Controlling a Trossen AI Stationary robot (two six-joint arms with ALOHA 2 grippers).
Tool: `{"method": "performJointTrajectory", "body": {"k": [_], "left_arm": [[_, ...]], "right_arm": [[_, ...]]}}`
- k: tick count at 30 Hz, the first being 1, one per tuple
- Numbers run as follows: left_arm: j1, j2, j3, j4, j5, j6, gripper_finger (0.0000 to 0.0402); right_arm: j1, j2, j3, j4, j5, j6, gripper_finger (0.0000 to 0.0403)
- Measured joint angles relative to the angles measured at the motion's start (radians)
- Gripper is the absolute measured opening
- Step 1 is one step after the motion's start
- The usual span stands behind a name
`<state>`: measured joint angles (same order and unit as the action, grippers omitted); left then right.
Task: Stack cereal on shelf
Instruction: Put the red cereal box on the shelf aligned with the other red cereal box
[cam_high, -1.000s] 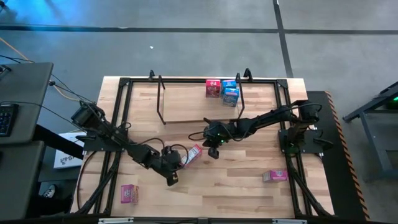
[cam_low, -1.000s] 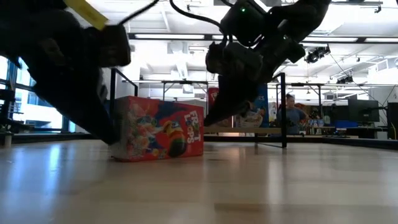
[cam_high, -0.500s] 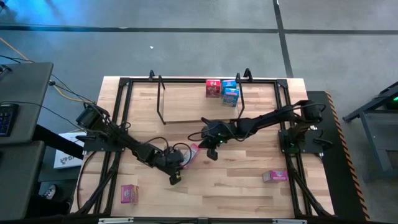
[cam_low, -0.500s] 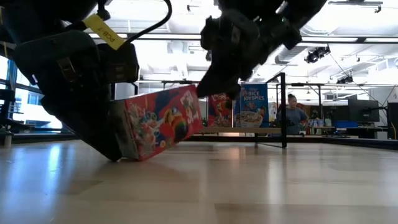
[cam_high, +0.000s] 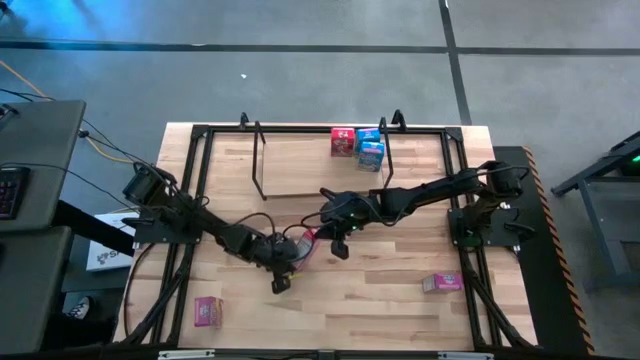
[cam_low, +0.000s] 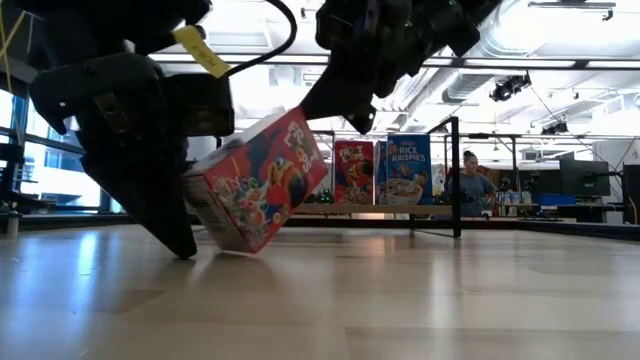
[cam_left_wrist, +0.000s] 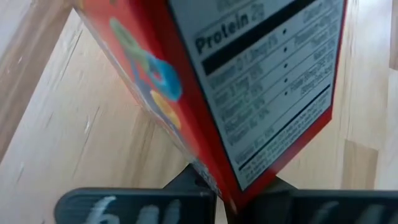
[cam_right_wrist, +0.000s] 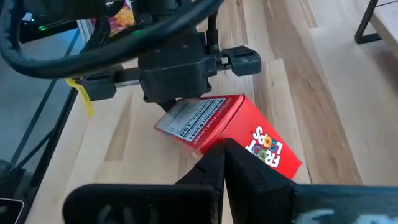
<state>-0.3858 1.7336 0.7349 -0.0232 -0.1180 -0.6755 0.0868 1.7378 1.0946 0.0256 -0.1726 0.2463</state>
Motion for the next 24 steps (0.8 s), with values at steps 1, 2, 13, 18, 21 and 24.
{"method": "performJointTrajectory", "body": {"k": [1,2,13,18,21,24], "left_arm": [[0.005,0.0,0.0,0.0,0.004,0.009,0.0],[0.009,0.0,0.0,-0.002,0.007,0.019,0.0],[0.026,0.001,-0.001,-0.026,-0.009,0.111,0.0],[0.05,0.002,-0.003,-0.013,-0.01,0.162,0.0],[0.081,0.002,-0.004,0.005,-0.009,0.184,0.0],[0.116,0.003,-0.004,0.029,-0.023,0.198,0.0]], "right_arm": [[0.0,0.0,0.0,-0.001,0.0,0.004,0.0],[0.0,0.0,0.0,-0.001,0.0,0.007,0.0],[0.033,0.0,0.0,0.076,0.017,0.045,0.0],[0.054,0.0,0.0,0.088,0.034,0.054,0.0],[0.065,0.0,0.0,0.091,0.044,0.068,0.0],[0.071,0.004,0.0,0.079,0.06,0.068,0.0]]}}
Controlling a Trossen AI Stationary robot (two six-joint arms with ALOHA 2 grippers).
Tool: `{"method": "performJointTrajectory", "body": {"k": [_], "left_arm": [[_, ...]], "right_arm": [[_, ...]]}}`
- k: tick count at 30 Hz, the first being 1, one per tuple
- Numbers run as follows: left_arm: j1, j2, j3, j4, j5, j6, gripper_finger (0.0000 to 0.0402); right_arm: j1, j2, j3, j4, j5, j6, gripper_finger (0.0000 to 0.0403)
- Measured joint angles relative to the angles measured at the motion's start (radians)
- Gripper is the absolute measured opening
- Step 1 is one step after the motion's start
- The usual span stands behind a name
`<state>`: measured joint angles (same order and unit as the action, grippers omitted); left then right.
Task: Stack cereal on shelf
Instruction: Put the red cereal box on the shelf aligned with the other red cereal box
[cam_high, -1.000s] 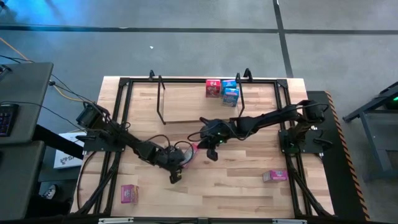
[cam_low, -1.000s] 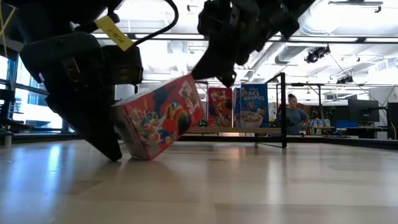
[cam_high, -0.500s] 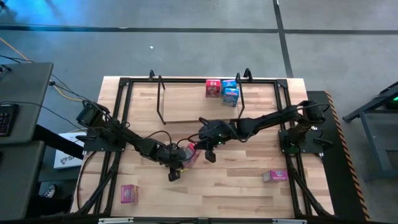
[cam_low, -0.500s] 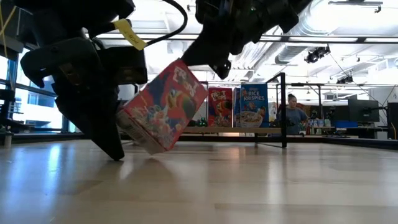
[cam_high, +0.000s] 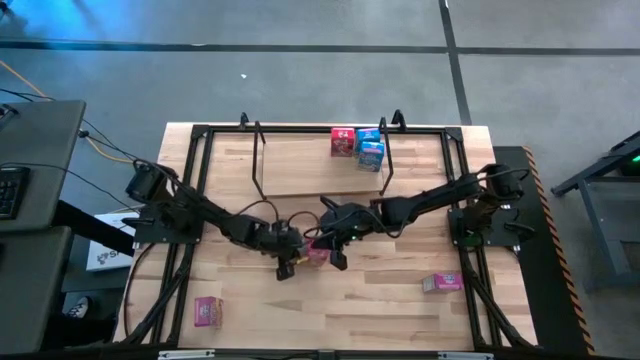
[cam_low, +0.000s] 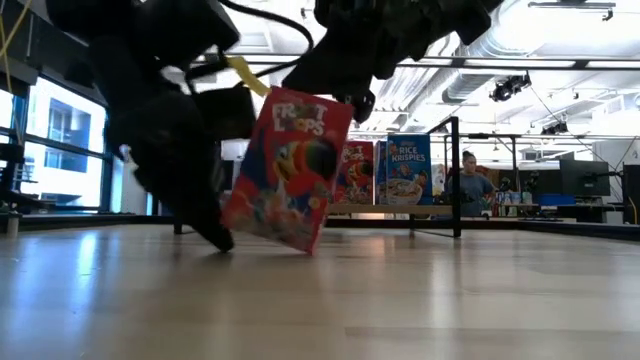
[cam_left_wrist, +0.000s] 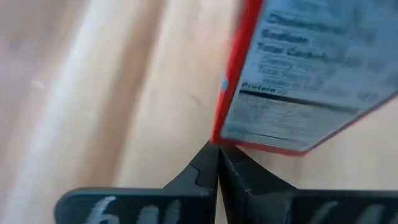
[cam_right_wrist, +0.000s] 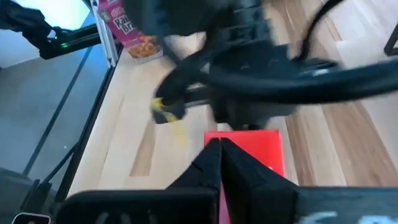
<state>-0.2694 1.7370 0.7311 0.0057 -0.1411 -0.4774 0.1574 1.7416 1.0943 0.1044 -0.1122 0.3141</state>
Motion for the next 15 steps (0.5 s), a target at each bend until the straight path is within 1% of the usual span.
{"method": "performJointTrajectory", "body": {"k": [6,11,15], "left_arm": [[0.055,0.001,0.0,0.024,0.005,0.027,0.0],[0.072,-0.001,0.0,0.02,0.038,0.035,0.0],[0.074,-0.038,-0.002,-0.034,0.04,0.038,0.0]], "right_arm": [[0.002,0.027,0.0,0.005,0.007,0.006,0.0],[0.002,0.046,0.0,0.023,0.011,0.022,0.0],[-0.005,0.021,0.0,0.011,0.036,0.021,0.0]]}}
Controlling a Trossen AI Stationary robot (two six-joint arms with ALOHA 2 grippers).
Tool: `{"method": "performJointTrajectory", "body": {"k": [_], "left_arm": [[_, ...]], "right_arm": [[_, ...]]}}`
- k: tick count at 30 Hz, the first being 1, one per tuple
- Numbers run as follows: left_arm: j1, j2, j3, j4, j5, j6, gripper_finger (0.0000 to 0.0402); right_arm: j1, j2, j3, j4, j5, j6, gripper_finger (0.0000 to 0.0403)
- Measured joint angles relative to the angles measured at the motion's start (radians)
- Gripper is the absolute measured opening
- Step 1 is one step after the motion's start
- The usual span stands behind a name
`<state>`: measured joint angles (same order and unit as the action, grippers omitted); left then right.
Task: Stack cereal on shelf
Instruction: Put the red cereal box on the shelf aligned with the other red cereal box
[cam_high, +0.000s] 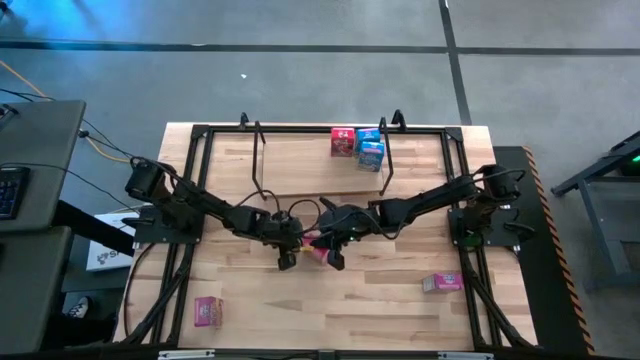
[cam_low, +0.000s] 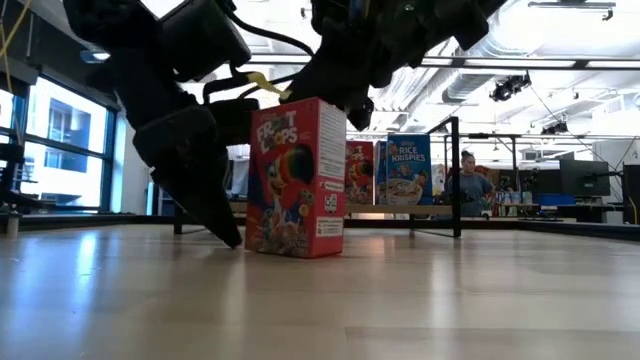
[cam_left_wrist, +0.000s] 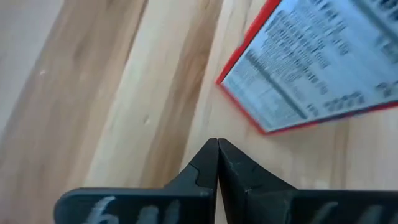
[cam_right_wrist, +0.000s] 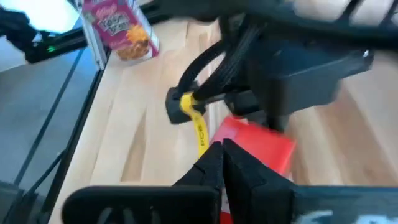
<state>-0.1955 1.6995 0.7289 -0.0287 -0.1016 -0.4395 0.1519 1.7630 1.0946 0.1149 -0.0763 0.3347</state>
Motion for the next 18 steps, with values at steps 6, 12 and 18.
{"method": "performJointTrajectory", "body": {"k": [6,12,18], "left_arm": [[0.0,-0.126,-0.002,-0.227,-0.084,0.045,0.0],[0.001,-0.319,-0.043,-0.248,-0.089,0.006,0.0],[0.001,-0.531,-0.129,-0.115,-0.068,-0.014,0.0]], "right_arm": [[-0.011,-0.088,-0.002,-0.069,0.011,-0.01,0.0],[-0.012,-0.195,0.008,-0.086,-0.039,0.069,0.0],[0.019,-0.181,0.147,-0.121,-0.053,0.104,0.0023]]}}
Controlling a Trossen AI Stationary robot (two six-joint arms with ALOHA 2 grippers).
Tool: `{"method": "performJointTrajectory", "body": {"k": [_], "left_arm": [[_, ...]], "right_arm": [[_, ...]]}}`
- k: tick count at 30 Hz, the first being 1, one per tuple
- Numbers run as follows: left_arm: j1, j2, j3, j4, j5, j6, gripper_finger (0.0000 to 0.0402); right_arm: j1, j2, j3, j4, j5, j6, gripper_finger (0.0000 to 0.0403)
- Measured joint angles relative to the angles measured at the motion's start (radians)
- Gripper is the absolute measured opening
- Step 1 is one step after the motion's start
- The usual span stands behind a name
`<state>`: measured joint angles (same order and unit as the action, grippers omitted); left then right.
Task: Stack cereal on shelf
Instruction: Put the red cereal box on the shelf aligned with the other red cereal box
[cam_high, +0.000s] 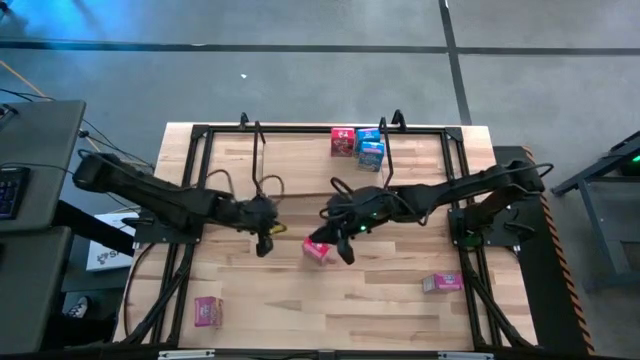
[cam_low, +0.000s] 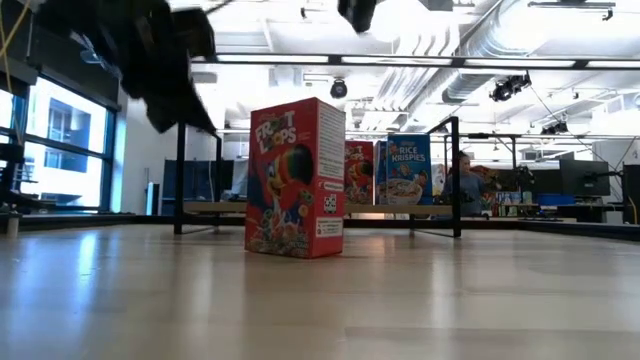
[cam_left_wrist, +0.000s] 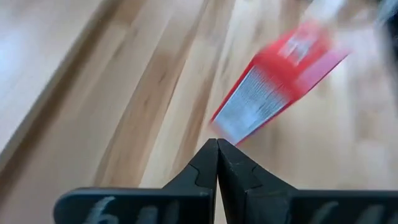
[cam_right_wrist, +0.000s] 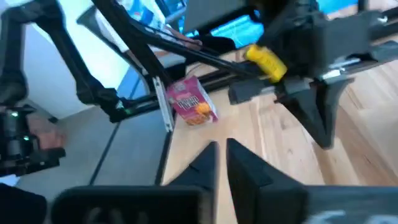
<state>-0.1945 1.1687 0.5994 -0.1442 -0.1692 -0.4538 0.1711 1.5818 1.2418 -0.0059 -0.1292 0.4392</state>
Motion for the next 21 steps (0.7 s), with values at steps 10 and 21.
{"method": "performJointTrajectory", "body": {"k": [10,21], "left_arm": [[0.041,-0.161,-0.048,0.013,-0.001,-0.016,0.0],[0.051,-0.163,-0.047,-0.006,0.007,-0.011,0.0]], "right_arm": [[0.014,0.204,0.439,-0.644,0.096,-0.126,0.0243],[0.028,0.328,0.517,-0.811,0.305,0.249,0.0319]]}}
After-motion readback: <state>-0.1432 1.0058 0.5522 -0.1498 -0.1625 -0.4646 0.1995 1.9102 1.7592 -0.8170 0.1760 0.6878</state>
